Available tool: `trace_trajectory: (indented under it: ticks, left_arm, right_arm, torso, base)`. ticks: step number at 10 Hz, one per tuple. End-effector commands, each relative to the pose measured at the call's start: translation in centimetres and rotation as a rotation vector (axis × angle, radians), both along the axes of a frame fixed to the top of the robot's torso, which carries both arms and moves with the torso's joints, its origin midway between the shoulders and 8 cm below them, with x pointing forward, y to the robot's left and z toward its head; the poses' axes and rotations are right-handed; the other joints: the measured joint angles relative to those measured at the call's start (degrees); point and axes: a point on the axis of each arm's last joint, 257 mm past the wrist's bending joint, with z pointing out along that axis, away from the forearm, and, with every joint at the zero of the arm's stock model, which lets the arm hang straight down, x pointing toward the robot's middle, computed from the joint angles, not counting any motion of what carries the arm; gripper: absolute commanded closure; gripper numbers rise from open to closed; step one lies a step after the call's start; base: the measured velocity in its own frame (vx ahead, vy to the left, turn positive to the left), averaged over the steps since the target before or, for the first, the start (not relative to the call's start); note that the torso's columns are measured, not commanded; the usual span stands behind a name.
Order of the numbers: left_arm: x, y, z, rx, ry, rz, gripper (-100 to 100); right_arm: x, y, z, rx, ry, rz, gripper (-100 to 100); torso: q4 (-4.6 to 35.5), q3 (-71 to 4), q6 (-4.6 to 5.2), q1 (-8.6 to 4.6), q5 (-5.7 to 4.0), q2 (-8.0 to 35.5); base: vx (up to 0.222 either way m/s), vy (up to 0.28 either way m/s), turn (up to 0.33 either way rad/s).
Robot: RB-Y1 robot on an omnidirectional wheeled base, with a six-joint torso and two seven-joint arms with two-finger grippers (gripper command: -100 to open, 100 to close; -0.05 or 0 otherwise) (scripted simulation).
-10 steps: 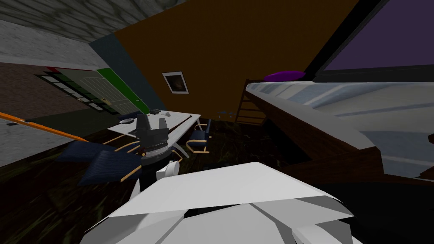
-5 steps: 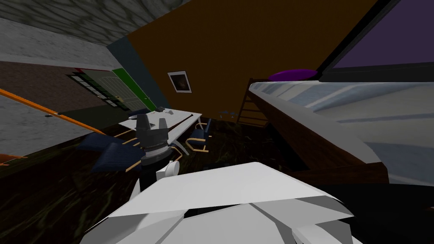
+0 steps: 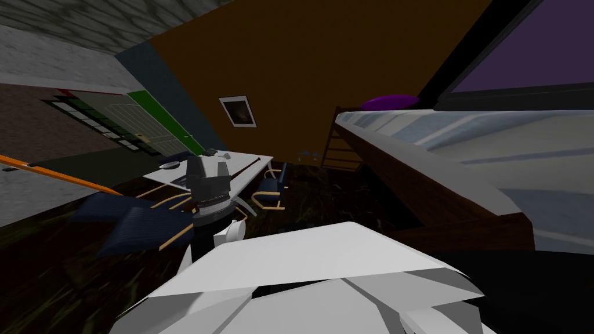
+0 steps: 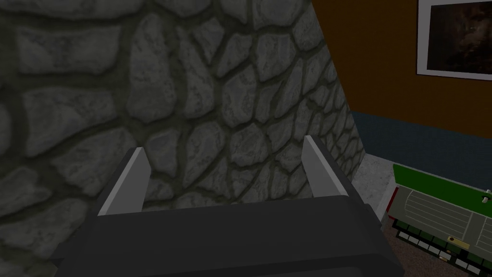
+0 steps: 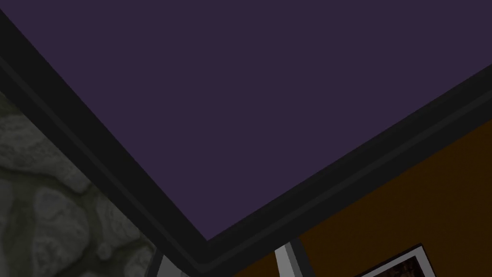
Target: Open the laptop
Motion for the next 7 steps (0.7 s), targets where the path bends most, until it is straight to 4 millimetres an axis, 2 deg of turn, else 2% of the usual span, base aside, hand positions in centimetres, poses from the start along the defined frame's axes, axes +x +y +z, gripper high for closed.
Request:
trace_trajectory:
  ticks: [1, 2, 3, 4, 5, 6, 7]
  left_arm:
    - [0.0, 0.0, 0.0, 0.000, 0.000, 0.000, 0]
    - [0.0, 0.0, 0.0, 0.000, 0.000, 0.000, 0]
    - [0.0, 0.0, 0.0, 0.000, 0.000, 0.000, 0]
    - [0.0, 0.0, 0.0, 0.000, 0.000, 0.000, 0]
    - [0.0, 0.0, 0.0, 0.000, 0.000, 0.000, 0]
    - [0.0, 0.0, 0.0, 0.000, 0.000, 0.000, 0]
    - [0.0, 0.0, 0.0, 0.000, 0.000, 0.000, 0]
  right_arm:
    - [0.0, -1.4, 0.4, -0.027, -0.034, 0.007, 100]
    - [-0.3, -2.0, 1.6, -0.065, -0.074, 0.008, 100]
    - [-0.1, -2.9, 0.8, -0.053, -0.069, 0.010, 100]
    - [-0.5, -3.5, 2.0, -0.091, -0.111, 0.006, 100]
    - [-0.3, -4.4, 1.0, -0.077, -0.106, 0.007, 100]
    - [-0.8, -5.2, 2.3, -0.114, -0.148, -0.002, 100]
    - [-0.6, -6.1, 1.2, -0.098, -0.143, 0.000, 100]
  torso:
    - [-0.04, -0.02, -0.08, -0.14, -0.07, 0.03]
    - [-0.01, -0.04, 0.01, -0.16, -0.06, -0.06]
    - [0.00, -0.05, 0.02, -0.10, -0.04, -0.09]
    - [0.01, -0.11, 0.09, -0.16, -0.04, -0.24]
    - [-0.06, -0.17, 0.01, -0.14, -0.04, -0.29]
    - [-0.07, -0.22, 0.06, -0.23, -0.08, -0.39]
    - [-0.09, -0.23, 0.01, -0.24, -0.07, -0.39]
  base:
    - [-0.077, 0.060, 0.086]
    - [-0.103, 0.075, 0.123]
    - [-0.081, 0.068, 0.069]
    - [-0.091, 0.078, 0.107]
    - [-0.075, 0.064, 0.068]
    - [-0.089, 0.066, 0.129]
    - [-0.065, 0.056, 0.056]
